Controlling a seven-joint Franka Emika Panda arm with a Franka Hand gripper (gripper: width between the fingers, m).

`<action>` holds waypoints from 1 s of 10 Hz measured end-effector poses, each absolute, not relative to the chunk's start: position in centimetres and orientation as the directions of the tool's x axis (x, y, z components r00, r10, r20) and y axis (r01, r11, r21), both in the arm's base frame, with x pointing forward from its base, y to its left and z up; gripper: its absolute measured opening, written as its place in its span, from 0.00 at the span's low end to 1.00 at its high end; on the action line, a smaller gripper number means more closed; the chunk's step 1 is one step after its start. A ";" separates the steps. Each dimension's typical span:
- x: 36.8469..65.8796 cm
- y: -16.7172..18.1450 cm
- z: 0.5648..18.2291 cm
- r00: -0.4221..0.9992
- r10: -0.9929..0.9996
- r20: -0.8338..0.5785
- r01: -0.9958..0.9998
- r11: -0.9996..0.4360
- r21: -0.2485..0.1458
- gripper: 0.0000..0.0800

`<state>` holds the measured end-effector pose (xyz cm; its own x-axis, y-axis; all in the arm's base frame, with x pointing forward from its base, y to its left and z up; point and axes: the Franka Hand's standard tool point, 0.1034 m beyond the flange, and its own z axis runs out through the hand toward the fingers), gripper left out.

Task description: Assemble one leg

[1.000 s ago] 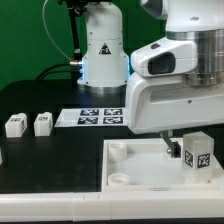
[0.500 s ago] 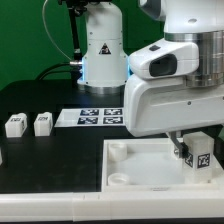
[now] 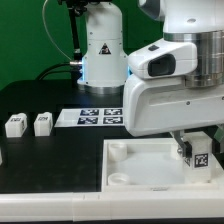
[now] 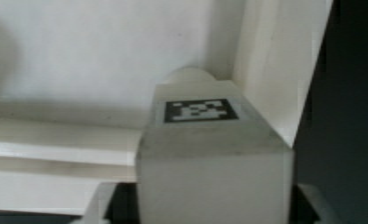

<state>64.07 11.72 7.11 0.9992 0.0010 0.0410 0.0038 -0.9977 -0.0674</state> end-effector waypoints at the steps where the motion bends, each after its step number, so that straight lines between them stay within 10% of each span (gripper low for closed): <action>1: 63.9 11.6 7.1 0.985 -0.167 0.034 -0.164 -0.984 -0.066 0.36; 10: 64.1 10.7 7.1 0.356 -0.933 -0.049 -0.934 -0.353 -0.056 0.37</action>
Offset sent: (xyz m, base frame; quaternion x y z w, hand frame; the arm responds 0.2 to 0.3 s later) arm -0.0021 -0.0010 -0.0041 0.0034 0.0055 0.3439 0.9390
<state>64.05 10.73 7.05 0.3557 -0.9333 -0.0492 -0.9339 -0.3530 -0.0565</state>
